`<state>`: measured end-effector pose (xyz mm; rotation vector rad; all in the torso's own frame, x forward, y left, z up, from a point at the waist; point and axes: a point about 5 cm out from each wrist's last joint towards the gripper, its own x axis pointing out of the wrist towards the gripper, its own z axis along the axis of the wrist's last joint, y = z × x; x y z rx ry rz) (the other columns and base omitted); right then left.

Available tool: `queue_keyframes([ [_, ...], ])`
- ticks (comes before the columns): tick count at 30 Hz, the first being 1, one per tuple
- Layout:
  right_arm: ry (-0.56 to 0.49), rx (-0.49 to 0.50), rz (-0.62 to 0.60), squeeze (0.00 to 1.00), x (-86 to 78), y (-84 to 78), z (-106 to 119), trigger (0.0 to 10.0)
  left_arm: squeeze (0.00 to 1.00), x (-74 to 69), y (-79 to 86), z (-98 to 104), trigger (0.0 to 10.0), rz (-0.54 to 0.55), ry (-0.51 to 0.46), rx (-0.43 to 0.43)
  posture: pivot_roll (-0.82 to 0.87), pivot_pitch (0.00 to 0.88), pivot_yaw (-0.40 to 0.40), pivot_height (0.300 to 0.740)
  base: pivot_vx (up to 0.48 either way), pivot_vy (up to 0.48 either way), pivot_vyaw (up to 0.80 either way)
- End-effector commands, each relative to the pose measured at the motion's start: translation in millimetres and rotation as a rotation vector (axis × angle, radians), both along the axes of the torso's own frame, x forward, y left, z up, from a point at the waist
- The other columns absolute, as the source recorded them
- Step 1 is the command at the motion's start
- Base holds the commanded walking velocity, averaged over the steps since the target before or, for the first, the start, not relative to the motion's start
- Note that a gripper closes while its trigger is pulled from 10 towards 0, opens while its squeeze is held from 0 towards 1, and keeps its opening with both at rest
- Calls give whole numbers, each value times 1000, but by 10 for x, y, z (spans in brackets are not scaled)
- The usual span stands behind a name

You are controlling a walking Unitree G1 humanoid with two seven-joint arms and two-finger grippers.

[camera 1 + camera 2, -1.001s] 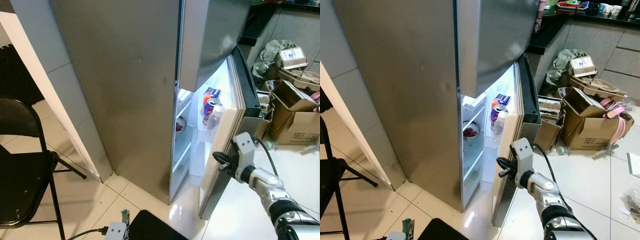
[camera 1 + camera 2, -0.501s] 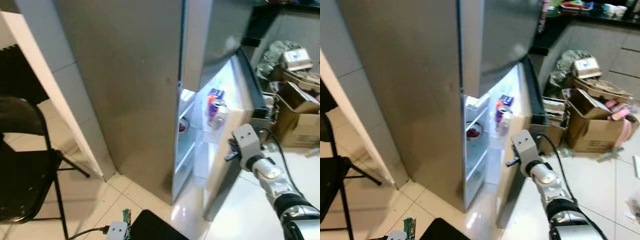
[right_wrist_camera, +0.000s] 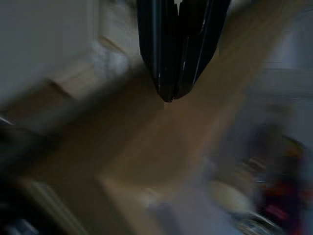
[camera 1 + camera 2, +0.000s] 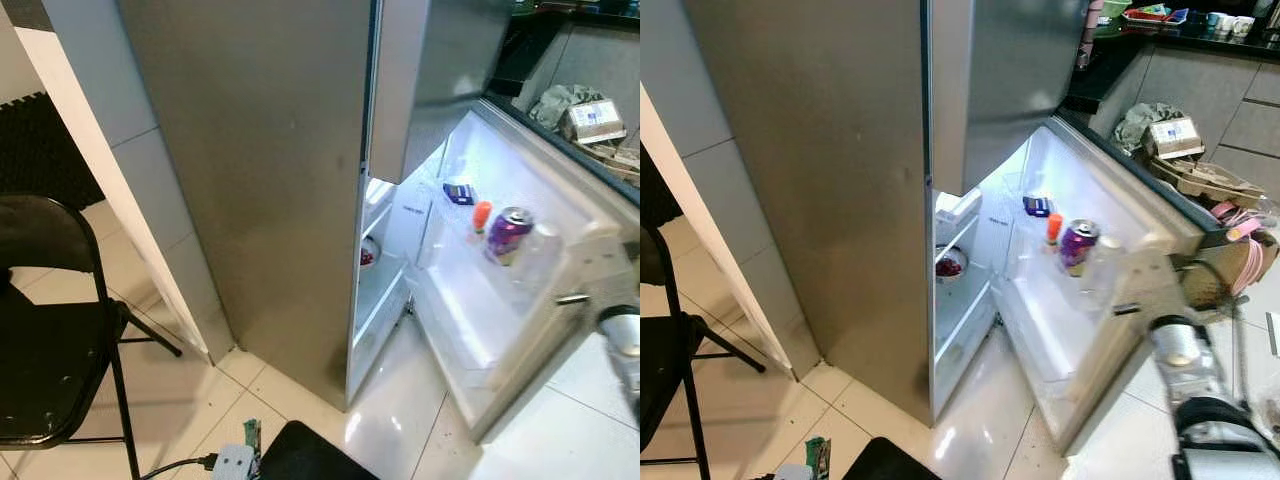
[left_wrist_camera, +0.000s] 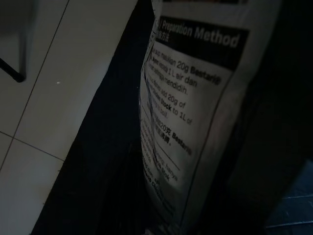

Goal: Restocking fridge

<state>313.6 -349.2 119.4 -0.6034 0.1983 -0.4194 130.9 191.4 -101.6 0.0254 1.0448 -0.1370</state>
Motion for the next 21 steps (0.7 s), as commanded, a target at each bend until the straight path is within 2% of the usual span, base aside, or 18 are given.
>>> queue_keyframes([
  [1, 5, -6, -99, 0, -123, -170, -20, 10000, 0, -122, -51, -49, 10000, -4, 47, -15, -6, 0, -29, 740, 0, 0, 0],
  [2, 5, -6, -99, 0, -123, -170, -20, 10000, 0, -122, -51, -49, 10000, -4, 47, -15, -6, 0, -29, 740, 0, 0, 0],
  [4, 0, -42, -232, 0, -319, -446, 28, 10000, 0, -128, -48, -50, 10000, -7, 49, -15, -9, 0, -27, 740, 0, 0, 0],
  [5, 0, -48, -265, 0, -374, -510, 35, 10000, 0, -128, -47, -50, 10000, -7, 49, -15, -9, 0, -26, 740, 0, 0, 0],
  [8, 22, -38, -289, 0, -436, -534, -35, 10000, 0, -120, -45, -47, 10000, -8, 47, -16, -12, 0, -26, 740, 0, 0, 0],
  [15, 154, 96, -292, 0, -608, -373, -506, 10000, 0, -98, -51, -41, 10000, -10, 40, -17, -11, 0, -28, 740, 0, 0, 0],
  [16, 219, 135, -280, 0, -684, -297, -679, 10000, 0, -95, -55, -40, 10000, -6, 37, -21, -13, 0, -28, 740, 0, 0, 0],
  [17, 219, 135, -280, 0, -684, -297, -679, 10000, 0, -95, -55, -40, 10000, -6, 37, -21, -13, 0, -28, 740, 0, 0, 0],
  [19, 335, 198, -263, 0, -854, -152, -983, 10000, 0, -95, -62, -41, 10000, -11, 38, -21, -12, 0, -31, 740, 0, 0, 0],
  [21, 369, 215, -260, 0, -908, -109, -1066, 10000, 0, -95, -64, -41, 10000, -14, 39, -20, -16, 0, -30, 740, 0, 0, 0],
])
